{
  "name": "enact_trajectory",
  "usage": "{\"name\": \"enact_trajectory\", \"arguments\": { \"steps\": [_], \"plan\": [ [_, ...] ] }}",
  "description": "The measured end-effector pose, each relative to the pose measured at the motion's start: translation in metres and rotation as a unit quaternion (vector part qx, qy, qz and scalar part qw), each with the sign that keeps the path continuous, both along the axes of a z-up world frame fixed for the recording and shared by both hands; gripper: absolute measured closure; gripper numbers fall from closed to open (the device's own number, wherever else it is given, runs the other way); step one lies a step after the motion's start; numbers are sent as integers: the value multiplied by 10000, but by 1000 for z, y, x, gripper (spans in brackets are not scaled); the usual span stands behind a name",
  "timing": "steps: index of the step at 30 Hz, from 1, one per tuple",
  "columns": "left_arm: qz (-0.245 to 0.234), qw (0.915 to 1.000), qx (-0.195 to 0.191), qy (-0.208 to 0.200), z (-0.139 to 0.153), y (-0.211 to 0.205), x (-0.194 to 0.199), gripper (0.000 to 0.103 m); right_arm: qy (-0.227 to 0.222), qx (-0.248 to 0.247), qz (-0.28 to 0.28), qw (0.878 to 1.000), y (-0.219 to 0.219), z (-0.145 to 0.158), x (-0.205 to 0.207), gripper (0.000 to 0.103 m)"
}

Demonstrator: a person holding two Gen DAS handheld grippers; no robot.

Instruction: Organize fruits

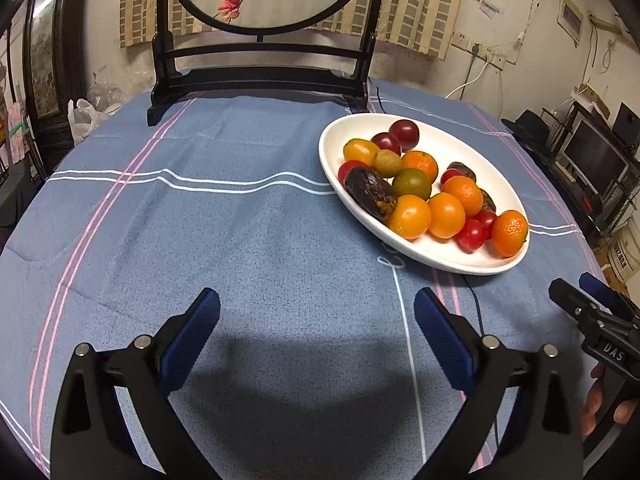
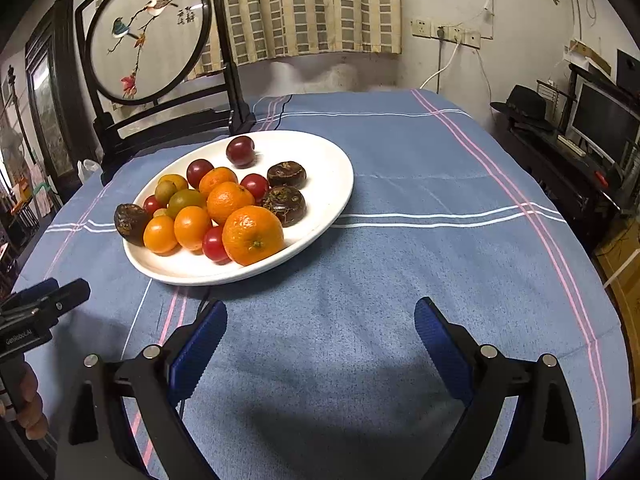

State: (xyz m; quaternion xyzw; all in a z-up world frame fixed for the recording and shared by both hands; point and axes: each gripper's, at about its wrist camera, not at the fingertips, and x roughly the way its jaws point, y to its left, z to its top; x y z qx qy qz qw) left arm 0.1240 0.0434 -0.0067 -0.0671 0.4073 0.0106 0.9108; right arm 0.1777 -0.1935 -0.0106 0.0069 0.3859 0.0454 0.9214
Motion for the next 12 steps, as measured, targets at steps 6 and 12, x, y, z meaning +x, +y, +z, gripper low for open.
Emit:
{"name": "enact_trajectory", "arguments": {
  "steps": [6,12],
  "plan": [
    [-50,9999,80,43,-1,-4,1,7,89,-139,65,9998,4,-3,-1,7],
    [-94,9994,226,233,-11,-11,5,7,388,-362,91,9985,4,-16,-5,7]
  ]
}}
